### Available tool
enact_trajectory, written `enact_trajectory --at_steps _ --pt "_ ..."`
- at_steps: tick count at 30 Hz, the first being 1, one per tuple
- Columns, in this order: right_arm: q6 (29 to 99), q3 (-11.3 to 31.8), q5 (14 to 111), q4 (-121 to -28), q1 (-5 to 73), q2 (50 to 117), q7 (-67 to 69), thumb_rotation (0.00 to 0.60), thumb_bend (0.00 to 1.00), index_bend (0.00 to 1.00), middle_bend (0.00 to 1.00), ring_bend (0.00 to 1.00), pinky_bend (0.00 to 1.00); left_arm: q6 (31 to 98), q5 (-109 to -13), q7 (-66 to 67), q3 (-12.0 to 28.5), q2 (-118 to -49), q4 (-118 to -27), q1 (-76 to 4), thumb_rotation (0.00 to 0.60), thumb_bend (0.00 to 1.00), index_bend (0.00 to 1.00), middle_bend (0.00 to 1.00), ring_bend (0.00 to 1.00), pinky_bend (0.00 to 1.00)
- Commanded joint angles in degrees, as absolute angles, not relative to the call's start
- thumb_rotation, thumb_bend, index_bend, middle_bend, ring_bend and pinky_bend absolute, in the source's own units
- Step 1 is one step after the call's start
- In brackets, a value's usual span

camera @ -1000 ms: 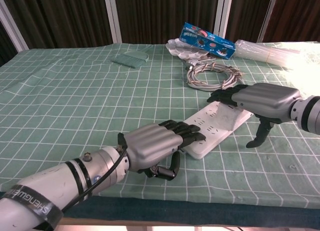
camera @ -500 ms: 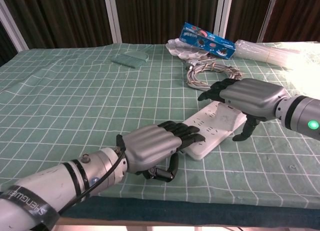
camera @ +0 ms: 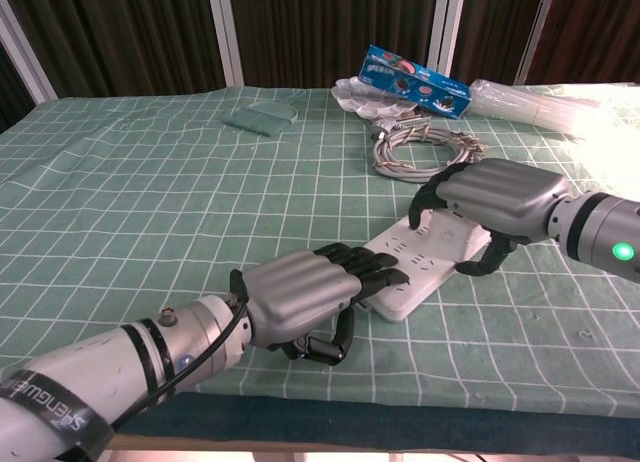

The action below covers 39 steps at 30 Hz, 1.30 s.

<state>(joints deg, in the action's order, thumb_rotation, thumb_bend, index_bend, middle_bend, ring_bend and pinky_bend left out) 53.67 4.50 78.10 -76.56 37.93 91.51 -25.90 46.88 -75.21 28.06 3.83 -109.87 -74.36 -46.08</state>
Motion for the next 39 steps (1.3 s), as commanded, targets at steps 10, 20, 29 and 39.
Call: enact_trajectory --at_steps 10,20,29,39 --pt "53.18 4.12 76.98 -77.42 37.96 90.88 -26.04 0.600 0.55 0.67 0.50 0.35 0.34 46.84 -74.89 28.74 2.98 -110.67 -73.17 -46.27 0.343 0.88 0.00 0.00 0.00 0.04" --pt "56.20 3.58 79.54 -78.49 37.08 90.01 -22.99 0.600 0.56 0.75 0.56 0.41 0.40 46.34 -74.03 29.23 2.68 -111.07 -72.32 -46.36 0.344 0.89 0.00 0.00 0.00 0.04" --pt "58.34 2.89 81.80 -78.29 36.37 89.67 -21.32 0.600 0.56 0.79 0.60 0.45 0.45 46.28 -73.72 29.29 2.62 -111.45 -71.77 -46.40 0.347 0.88 0.00 0.00 0.00 0.04" --pt "62.75 2.09 85.83 -77.13 35.09 90.20 -18.98 0.600 0.57 0.85 0.64 0.49 0.50 46.21 -73.71 29.21 2.40 -112.11 -71.07 -46.49 0.341 0.88 0.00 0.00 0.00 0.04"
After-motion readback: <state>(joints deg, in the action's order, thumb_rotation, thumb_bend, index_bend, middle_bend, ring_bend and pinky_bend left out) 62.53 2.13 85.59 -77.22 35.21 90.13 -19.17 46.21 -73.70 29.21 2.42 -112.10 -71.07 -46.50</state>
